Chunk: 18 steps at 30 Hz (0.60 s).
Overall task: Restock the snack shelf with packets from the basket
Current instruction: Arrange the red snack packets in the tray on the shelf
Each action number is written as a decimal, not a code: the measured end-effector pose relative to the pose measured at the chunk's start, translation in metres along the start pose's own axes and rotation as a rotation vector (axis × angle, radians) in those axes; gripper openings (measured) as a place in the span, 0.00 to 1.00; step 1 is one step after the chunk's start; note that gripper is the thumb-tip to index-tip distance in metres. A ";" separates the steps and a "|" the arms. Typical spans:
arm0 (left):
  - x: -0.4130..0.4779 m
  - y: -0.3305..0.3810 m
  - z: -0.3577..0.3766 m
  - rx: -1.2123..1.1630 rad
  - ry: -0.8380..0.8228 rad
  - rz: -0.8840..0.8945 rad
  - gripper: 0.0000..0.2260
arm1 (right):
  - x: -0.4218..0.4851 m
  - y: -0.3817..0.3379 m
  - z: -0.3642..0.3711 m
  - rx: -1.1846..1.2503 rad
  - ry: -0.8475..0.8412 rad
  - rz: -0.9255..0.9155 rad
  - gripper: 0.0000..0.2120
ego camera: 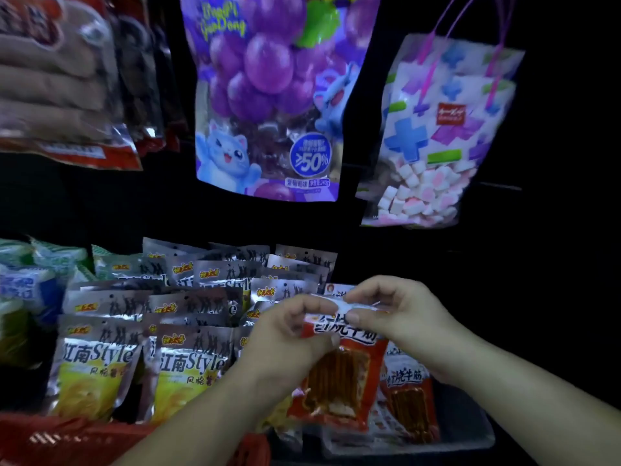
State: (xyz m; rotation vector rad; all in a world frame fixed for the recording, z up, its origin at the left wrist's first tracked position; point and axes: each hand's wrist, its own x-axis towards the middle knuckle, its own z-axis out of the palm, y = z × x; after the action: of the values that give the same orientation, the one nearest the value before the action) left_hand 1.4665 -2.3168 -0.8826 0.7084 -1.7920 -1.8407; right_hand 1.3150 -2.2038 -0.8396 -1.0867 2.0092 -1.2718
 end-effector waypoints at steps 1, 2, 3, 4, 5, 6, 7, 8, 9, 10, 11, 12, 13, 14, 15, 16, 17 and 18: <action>-0.006 0.008 -0.003 -0.031 0.006 0.002 0.13 | -0.009 -0.010 0.000 0.030 0.040 0.015 0.09; -0.012 0.015 -0.006 -0.068 0.002 0.002 0.13 | -0.019 -0.019 0.001 0.082 0.074 0.041 0.10; -0.018 0.025 -0.009 -0.101 -0.001 0.000 0.13 | -0.030 -0.028 0.002 0.144 0.094 0.068 0.13; -0.023 0.035 -0.013 -0.107 0.006 0.011 0.14 | -0.042 -0.037 0.005 0.197 0.094 0.084 0.16; -0.028 0.043 -0.015 -0.090 0.023 0.032 0.15 | -0.054 -0.045 0.010 0.232 0.084 0.086 0.18; -0.033 0.051 -0.017 -0.056 0.017 0.052 0.17 | -0.066 -0.051 0.015 0.240 0.077 0.083 0.20; -0.037 0.058 -0.018 -0.022 -0.001 0.070 0.20 | -0.075 -0.056 0.020 0.220 0.089 0.074 0.21; -0.043 0.064 -0.019 -0.002 -0.031 0.078 0.23 | -0.084 -0.060 0.025 0.190 0.119 0.064 0.21; -0.049 0.070 -0.022 -0.011 -0.050 0.068 0.25 | -0.091 -0.065 0.029 0.161 0.140 0.059 0.21; -0.056 0.074 -0.026 -0.012 -0.066 0.057 0.25 | -0.097 -0.070 0.032 0.144 0.142 0.061 0.22; -0.063 0.077 -0.030 0.003 -0.076 0.068 0.23 | -0.102 -0.074 0.035 0.140 0.132 0.061 0.22; -0.068 0.081 -0.034 0.046 -0.068 0.099 0.19 | -0.107 -0.076 0.038 0.142 0.129 0.051 0.23; -0.073 0.083 -0.038 0.088 -0.057 0.121 0.16 | -0.111 -0.077 0.040 0.149 0.135 0.033 0.23; -0.077 0.084 -0.042 0.102 -0.042 0.132 0.13 | -0.115 -0.078 0.043 0.172 0.152 0.013 0.23; -0.080 0.082 -0.046 0.098 -0.009 0.128 0.11 | -0.118 -0.078 0.046 0.208 0.162 0.002 0.23; -0.083 0.081 -0.050 0.100 0.033 0.133 0.09 | -0.119 -0.076 0.050 0.233 0.160 -0.002 0.22; -0.085 0.079 -0.055 0.130 0.092 0.141 0.07 | -0.118 -0.073 0.052 0.226 0.160 -0.007 0.22; -0.089 0.078 -0.057 0.158 0.144 0.157 0.06 | -0.117 -0.069 0.054 0.198 0.158 -0.015 0.22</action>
State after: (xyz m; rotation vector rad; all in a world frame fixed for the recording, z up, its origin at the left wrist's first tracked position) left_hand 1.5695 -2.3048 -0.8024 0.7158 -1.8563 -1.5216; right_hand 1.4442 -2.1484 -0.7984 -0.9355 1.9395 -1.5706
